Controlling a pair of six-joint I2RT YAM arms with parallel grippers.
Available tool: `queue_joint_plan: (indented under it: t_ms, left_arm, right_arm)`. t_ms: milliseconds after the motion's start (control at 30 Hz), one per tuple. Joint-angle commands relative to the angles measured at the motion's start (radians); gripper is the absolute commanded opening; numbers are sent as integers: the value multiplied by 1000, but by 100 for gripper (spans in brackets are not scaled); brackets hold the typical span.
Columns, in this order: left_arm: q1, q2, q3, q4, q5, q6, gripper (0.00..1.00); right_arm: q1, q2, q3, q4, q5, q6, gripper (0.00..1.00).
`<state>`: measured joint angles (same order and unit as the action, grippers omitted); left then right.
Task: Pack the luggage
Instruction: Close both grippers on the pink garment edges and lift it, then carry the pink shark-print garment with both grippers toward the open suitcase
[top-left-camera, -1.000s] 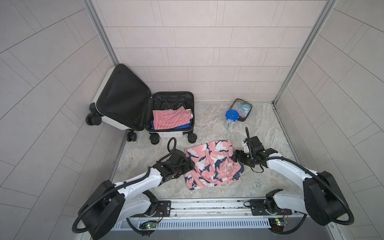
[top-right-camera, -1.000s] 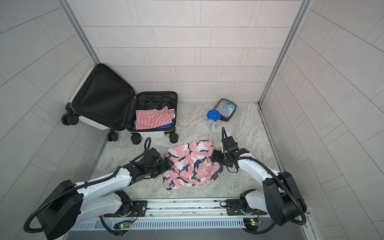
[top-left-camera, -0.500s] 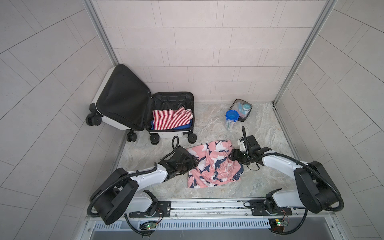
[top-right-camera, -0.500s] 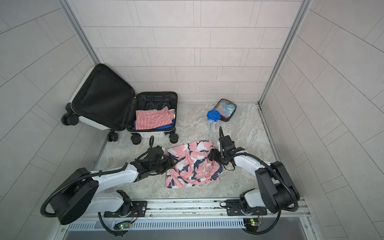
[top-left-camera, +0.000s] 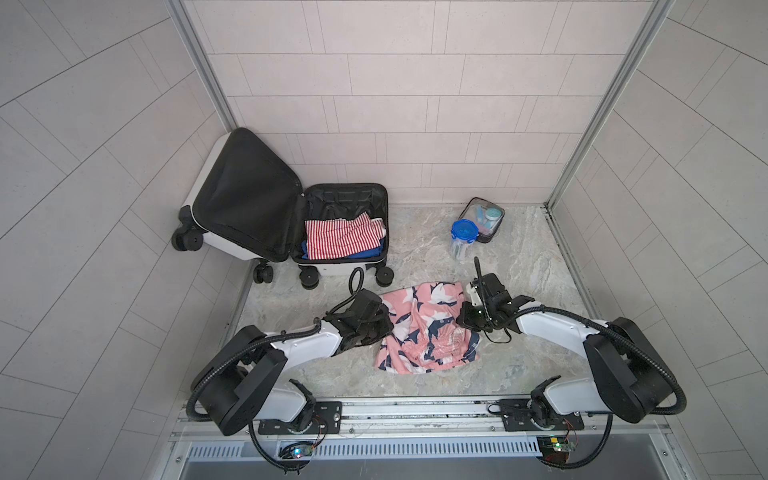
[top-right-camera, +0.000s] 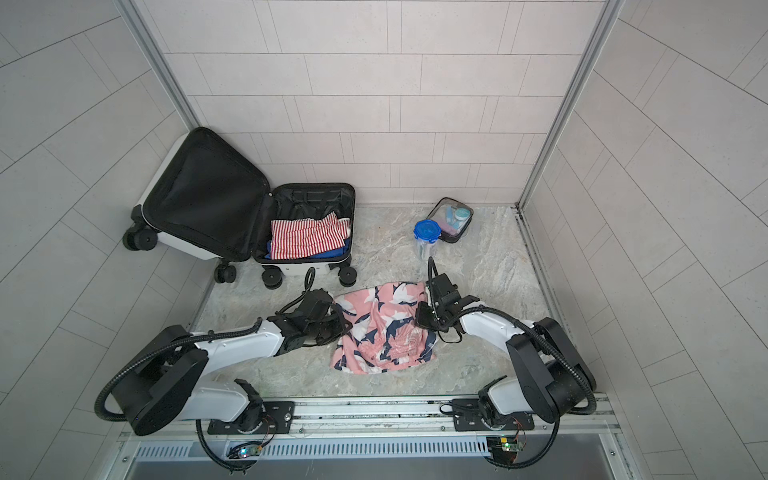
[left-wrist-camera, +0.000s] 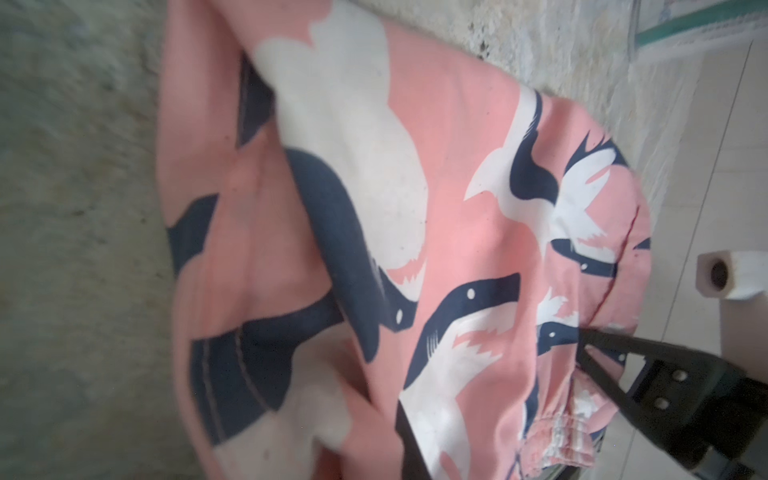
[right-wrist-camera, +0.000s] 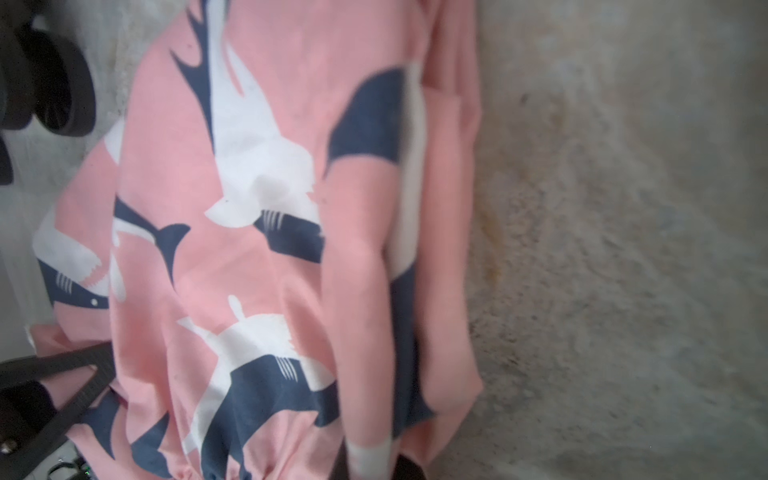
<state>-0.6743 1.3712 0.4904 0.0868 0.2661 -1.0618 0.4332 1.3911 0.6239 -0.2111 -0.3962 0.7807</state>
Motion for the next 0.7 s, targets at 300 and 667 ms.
queue_joint_plan:
  t_ms: [300,667]
  left_arm:
    - [2,-175,190,-338,-99,132,0]
    - [21,-260,326,-498,-228,228,0]
  right_arm:
    - [60,-136,155,-121,40,31,0]
    - [120,-137,335,-197,51,25,0]
